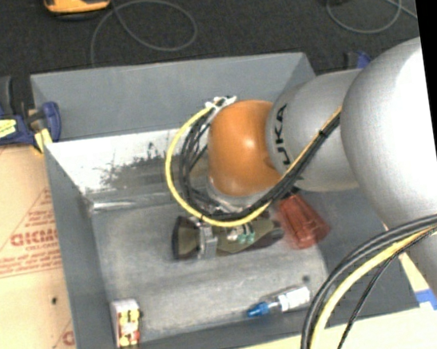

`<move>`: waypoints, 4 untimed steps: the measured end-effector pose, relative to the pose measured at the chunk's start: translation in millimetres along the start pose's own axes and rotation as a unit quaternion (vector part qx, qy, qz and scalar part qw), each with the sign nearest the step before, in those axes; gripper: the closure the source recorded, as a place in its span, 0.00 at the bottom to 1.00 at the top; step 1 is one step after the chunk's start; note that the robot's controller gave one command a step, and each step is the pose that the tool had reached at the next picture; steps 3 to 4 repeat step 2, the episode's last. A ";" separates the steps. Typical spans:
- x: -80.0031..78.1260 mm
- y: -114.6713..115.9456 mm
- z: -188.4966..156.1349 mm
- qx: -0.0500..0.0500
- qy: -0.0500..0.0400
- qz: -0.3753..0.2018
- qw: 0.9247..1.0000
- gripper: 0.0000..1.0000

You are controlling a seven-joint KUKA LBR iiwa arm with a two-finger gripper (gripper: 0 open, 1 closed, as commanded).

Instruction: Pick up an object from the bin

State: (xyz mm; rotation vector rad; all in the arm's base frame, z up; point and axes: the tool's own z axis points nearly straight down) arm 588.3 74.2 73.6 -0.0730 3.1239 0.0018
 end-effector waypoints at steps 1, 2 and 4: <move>1.4 -0.2 -7.4 0.000 0.003 0.000 1.000 1.00; 2.5 -0.3 -29.3 0.000 0.005 0.001 1.000 1.00; 2.5 -0.3 -29.3 0.000 0.005 0.001 1.000 1.00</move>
Offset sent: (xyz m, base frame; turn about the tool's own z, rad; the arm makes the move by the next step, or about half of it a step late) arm 0.0000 0.0000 0.0096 0.0000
